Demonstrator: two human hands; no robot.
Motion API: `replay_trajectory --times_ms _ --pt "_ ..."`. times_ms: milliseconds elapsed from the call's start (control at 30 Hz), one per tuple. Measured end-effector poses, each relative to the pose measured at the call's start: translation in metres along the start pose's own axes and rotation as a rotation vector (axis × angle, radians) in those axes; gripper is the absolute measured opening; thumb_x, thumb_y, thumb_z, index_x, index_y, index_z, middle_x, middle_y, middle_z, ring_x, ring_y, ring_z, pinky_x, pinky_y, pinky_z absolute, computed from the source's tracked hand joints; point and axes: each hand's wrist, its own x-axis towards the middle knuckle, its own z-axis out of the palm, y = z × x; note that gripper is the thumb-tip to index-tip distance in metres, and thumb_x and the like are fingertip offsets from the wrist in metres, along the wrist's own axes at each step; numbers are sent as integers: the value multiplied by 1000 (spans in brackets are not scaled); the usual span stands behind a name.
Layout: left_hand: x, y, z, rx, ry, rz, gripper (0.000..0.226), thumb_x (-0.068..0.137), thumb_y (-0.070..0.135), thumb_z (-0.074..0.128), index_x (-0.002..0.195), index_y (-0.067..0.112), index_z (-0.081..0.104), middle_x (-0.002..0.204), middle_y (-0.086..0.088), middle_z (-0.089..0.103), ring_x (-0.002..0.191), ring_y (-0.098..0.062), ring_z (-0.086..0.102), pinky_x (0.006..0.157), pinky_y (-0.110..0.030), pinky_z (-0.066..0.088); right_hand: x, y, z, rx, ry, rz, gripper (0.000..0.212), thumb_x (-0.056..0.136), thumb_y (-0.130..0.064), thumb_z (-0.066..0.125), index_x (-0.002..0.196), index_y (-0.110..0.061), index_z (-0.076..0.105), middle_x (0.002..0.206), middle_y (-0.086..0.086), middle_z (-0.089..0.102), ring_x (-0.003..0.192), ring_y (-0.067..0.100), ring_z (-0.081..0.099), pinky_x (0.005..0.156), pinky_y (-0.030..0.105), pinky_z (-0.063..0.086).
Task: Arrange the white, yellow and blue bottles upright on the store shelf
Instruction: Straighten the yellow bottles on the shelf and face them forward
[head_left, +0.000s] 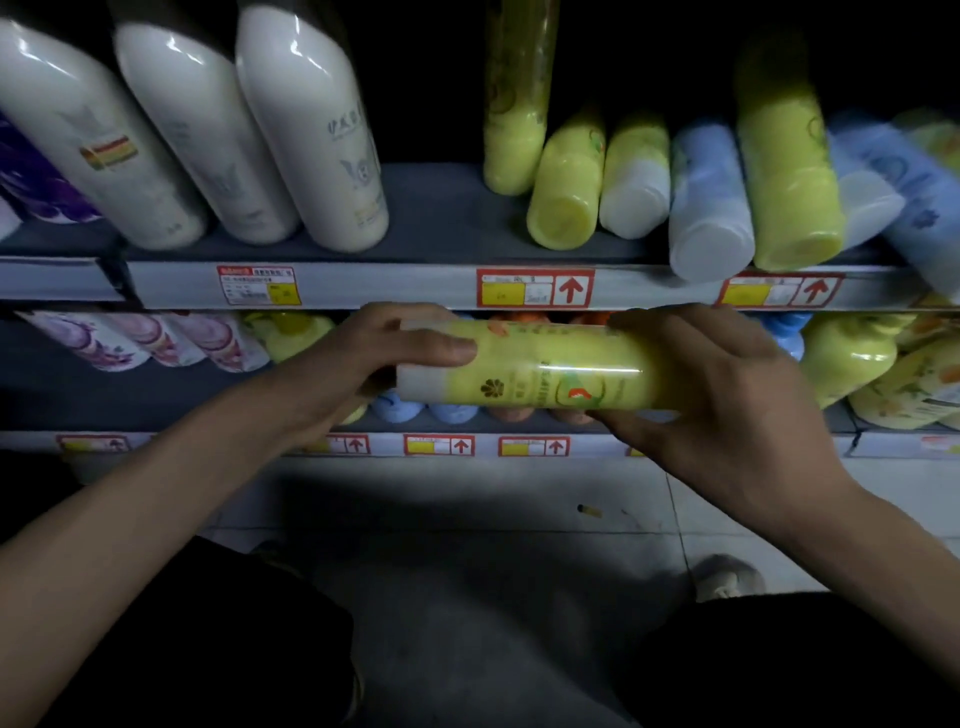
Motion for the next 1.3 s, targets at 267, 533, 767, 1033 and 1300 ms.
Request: replay_trajectory --times_ms 267,533,767,1033,1300 --pt "-14 7 1 510 98 231 58 78 47 89 128 40 61 118 16 68 112 -4 65 91 -21 51 39 -14 -12 -207 123 -360 53 85 -17 78 135 -3 65 127 19 66 117 44 60 99 50 43" --pt "-12 10 12 383 314 261 65 71 63 81 128 42 57 120 16 68 111 -5 67 92 -41 57 66 -44 -8 159 348 -29 86 78 -1 77 156 -14 43 156 19 37 147 32 38 120 38 36" --pt "1 17 15 2 337 213 52 79 52 86 123 40 63 118 8 75 111 -13 72 97 -46 59 70 -64 26 659 88 473 30 84 -6 77 106 -24 66 83 -9 71 78 2 67 76 29 58" --pt "10 29 13 -218 374 216 48 86 48 78 129 34 63 120 7 76 112 -15 72 101 -50 57 76 -88 43 903 -150 446 48 77 -17 91 118 -23 67 98 -2 75 92 11 72 80 29 62" --pt "16 41 1 -126 379 304 41 92 34 78 129 27 62 119 5 76 111 -14 73 100 -46 58 100 -96 39 954 -1 422 30 82 -7 85 109 -10 70 87 -7 77 79 -6 71 67 11 53"
